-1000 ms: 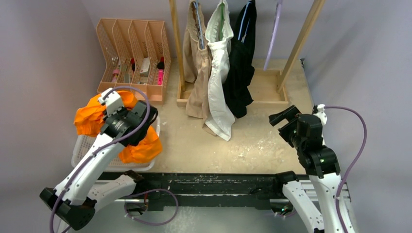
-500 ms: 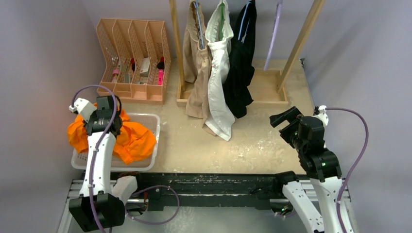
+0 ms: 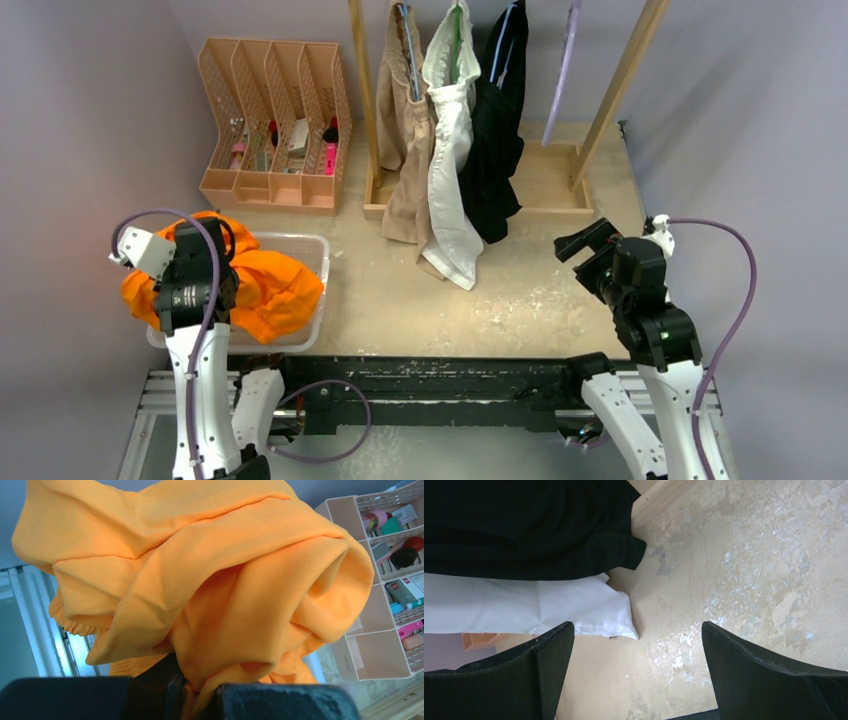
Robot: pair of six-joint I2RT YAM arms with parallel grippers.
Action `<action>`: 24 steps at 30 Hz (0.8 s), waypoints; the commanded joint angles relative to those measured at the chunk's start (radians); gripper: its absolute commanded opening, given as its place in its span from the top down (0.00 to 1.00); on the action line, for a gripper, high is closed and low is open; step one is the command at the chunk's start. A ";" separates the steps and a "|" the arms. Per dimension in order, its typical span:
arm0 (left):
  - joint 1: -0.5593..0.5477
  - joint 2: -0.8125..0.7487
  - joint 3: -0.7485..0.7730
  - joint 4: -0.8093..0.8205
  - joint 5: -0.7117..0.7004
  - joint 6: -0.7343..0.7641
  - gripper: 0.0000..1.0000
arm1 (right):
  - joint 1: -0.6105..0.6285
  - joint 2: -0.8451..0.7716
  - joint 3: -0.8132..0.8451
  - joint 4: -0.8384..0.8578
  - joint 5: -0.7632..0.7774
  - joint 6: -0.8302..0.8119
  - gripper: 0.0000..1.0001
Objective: Remove the shorts from the hanger
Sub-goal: Place the shorts in the basket.
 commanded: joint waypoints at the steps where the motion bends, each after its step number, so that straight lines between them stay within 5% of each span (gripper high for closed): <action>1: 0.006 -0.035 0.029 -0.098 -0.021 -0.082 1.00 | 0.000 0.029 0.033 0.027 -0.001 -0.029 0.03; 7: 0.006 -0.101 0.070 -0.174 -0.056 -0.155 1.00 | 0.000 0.007 0.037 0.005 0.017 -0.027 0.03; 20: -0.018 0.188 -0.130 0.283 -0.005 -0.052 1.00 | -0.001 -0.025 0.055 -0.040 0.039 0.005 0.03; 24: -0.014 0.217 -0.204 0.468 0.132 0.104 0.83 | 0.000 -0.054 0.086 -0.057 0.074 -0.006 0.02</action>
